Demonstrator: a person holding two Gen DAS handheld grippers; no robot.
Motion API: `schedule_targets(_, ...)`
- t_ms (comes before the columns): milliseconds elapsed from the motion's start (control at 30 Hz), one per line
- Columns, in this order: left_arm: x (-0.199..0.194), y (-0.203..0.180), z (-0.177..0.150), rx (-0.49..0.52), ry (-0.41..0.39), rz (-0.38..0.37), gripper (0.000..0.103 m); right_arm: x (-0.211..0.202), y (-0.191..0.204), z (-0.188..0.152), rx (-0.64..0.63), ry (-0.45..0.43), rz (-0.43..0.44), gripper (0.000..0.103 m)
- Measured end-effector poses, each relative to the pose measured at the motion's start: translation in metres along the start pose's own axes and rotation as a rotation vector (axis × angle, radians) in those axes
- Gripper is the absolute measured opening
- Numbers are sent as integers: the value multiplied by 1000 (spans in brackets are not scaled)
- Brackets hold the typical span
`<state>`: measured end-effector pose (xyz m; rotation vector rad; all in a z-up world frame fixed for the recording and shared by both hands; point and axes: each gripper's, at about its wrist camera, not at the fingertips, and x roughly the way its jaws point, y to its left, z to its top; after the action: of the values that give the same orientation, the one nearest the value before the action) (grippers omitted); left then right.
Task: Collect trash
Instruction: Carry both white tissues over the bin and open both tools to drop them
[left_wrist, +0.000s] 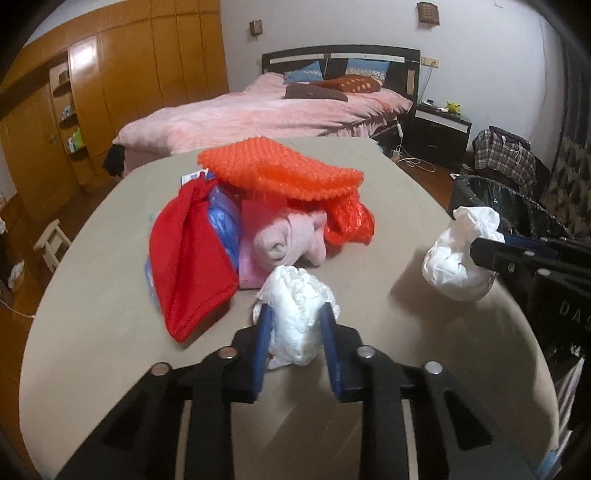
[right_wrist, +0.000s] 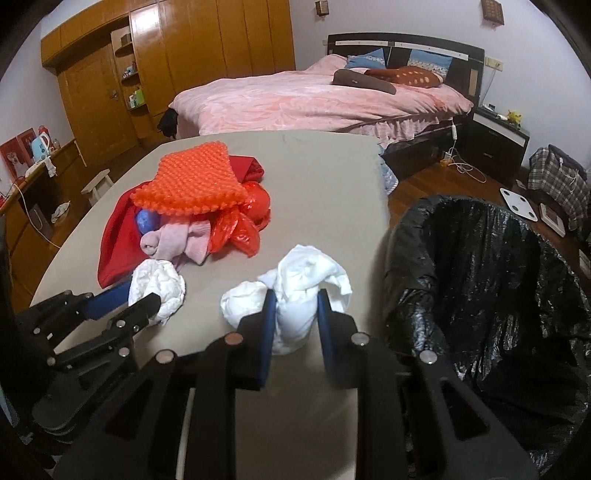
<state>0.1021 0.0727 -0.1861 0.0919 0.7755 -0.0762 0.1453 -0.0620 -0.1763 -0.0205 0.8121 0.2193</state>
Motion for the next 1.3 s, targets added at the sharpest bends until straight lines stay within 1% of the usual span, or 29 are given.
schedule_targets(67, -4, -1, 1, 11, -13, 11, 16, -3, 2, 1, -2, -6, -2, 21)
schedule_targets(133, -10, 1, 3, 4, -31, 5, 14, -7, 1, 2, -2, -18, 0, 21)
schedule_targets(267, -23, 3, 5, 2, -62, 5, 13, -15, 2, 6, -1, -40, 3, 21)
schedule_targets(433, -38, 0, 14, 1, -95, -14, 12, -29, 1, 10, 3, -75, -4, 21)
schedule_targets(600, -49, -8, 28, 9, -126, -46, 12, -45, -12, 16, 32, -110, -29, 21)
schedule_targets(700, -52, -18, 37, 15, -138, -70, 12, -56, -25, 18, 55, -130, -58, 21)
schedule_targets(833, -53, -42, 53, 32, -151, -125, 12, -69, -50, 17, 95, -152, -112, 22)
schedule_targets(867, -52, -49, 57, 37, -154, -138, 12, -73, -61, 15, 109, -158, -141, 22)
schedule_targets(933, -51, -62, 63, 48, -161, -167, 12, -78, -73, 12, 126, -161, -171, 22)
schedule_targets(967, -50, -71, 67, 57, -166, -182, 12, -82, -86, 9, 148, -160, -200, 22)
schedule_targets(1067, -44, -94, 76, 81, -170, -226, 12, -85, -106, 3, 182, -154, -242, 22)
schedule_targets(1100, -42, -102, 79, 86, -167, -241, 12, -86, -119, -1, 203, -147, -269, 22)
schedule_targets(1300, -28, -152, 98, 124, -151, -336, 12, -87, -155, -13, 257, -128, -341, 23)
